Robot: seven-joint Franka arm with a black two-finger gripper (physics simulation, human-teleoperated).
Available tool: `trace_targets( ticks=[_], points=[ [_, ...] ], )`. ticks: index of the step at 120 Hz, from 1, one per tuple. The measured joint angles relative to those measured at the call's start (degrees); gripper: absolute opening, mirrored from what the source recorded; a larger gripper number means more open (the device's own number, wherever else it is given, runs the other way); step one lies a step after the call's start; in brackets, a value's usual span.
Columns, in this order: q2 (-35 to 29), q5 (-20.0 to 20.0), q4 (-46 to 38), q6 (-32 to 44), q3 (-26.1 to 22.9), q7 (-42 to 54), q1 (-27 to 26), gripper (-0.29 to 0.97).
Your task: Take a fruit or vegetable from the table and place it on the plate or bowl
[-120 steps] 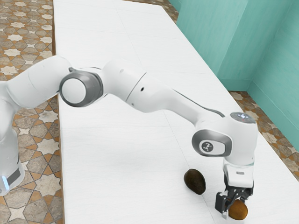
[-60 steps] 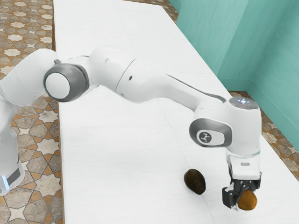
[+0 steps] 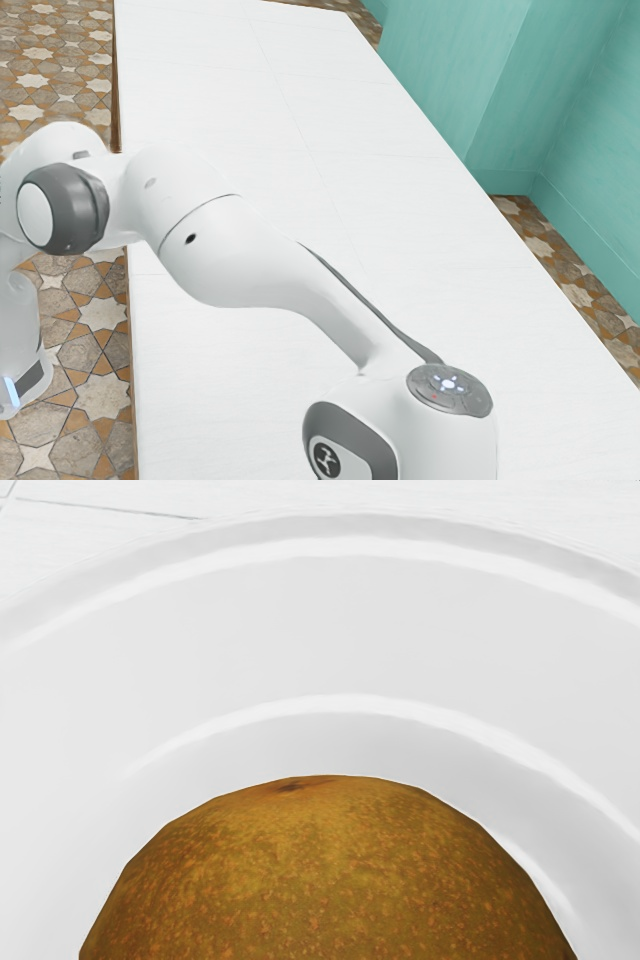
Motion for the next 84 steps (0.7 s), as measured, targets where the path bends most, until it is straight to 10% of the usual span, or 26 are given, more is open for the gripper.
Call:
trace_targets(
  ticks=[17,44,84],
  points=[
    [1.84,-0.1,0.37,3.41,0.47,-2.59,-0.44,0.22],
    [0.82,-2.0,0.22,5.95,3.66,-3.98,-1.12,0.58],
    [-23.38,-2.64,-0.78,-7.0,20.27,-15.57,8.48,0.67]
  ],
)
